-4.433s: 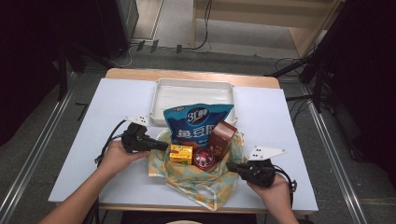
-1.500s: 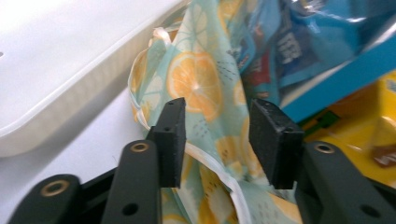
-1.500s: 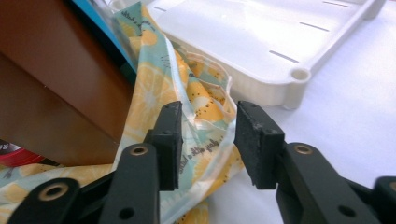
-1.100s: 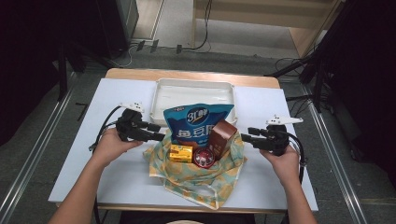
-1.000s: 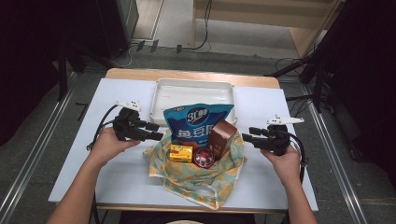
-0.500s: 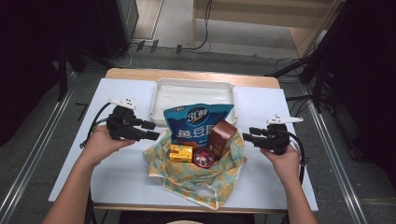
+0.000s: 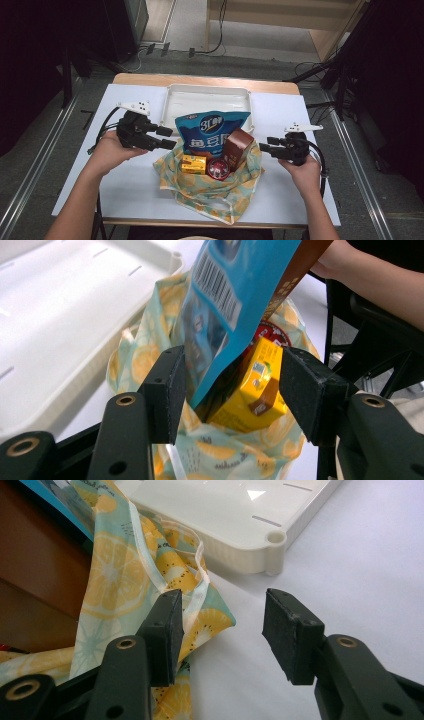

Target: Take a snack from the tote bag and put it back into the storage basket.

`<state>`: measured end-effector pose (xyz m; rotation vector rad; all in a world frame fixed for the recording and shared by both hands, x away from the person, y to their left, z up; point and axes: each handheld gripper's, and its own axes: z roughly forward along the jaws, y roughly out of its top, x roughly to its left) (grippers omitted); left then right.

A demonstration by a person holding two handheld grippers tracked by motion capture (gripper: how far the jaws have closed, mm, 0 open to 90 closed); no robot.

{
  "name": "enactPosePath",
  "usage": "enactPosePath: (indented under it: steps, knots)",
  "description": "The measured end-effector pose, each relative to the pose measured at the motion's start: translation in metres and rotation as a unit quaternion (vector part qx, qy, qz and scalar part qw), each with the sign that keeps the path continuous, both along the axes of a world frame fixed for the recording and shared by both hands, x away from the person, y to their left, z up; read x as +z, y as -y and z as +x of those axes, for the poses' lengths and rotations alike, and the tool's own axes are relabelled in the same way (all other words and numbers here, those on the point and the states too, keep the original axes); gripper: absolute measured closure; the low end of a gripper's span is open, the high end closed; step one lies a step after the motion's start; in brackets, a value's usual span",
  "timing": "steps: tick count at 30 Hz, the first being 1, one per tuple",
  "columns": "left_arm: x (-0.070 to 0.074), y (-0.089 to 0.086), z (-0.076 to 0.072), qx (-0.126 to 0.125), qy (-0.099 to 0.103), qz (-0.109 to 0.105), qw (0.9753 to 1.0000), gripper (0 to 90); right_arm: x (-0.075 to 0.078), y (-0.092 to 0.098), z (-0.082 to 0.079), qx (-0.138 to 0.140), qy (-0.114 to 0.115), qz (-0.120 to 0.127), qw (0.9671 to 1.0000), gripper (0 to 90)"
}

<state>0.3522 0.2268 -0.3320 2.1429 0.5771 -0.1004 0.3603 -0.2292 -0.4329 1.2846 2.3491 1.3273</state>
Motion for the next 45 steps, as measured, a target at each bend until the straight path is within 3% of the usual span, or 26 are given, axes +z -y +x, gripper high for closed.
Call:
enactPosePath:
  steps: [7,18,25,31,34,36,45]
  knots:
    - [0.019,0.02,0.003,-0.013,0.024,0.012,0.9996,44.1,-0.001,0.001,0.001,-0.004,-0.005,-0.003,1.0,50.8]
    - [0.041,0.045,0.018,-0.019,0.028,0.005,0.9994,46.8,-0.001,0.004,0.0,-0.014,-0.006,0.001,0.9999,50.6]
    - [0.032,0.057,0.019,-0.022,0.047,0.032,0.9981,57.9,-0.003,0.004,0.0,-0.013,-0.009,-0.001,0.9999,50.6]
    - [0.025,0.052,0.02,-0.023,0.051,-0.002,0.9984,71.5,-0.003,0.006,-0.002,-0.015,-0.009,-0.005,0.9998,50.6]
    - [0.025,0.053,0.018,-0.023,0.059,0.001,0.998,79.8,-0.003,0.007,-0.004,-0.015,-0.011,-0.006,0.9998,50.6]
    - [0.024,0.054,0.019,-0.028,0.053,0.0,0.9982,84.7,-0.004,0.007,-0.004,-0.015,-0.01,-0.008,0.9998,50.6]
    - [0.029,0.056,0.021,-0.034,0.056,-0.016,0.9977,89.4,-0.005,0.009,-0.006,-0.014,-0.009,-0.003,0.9998,50.5]
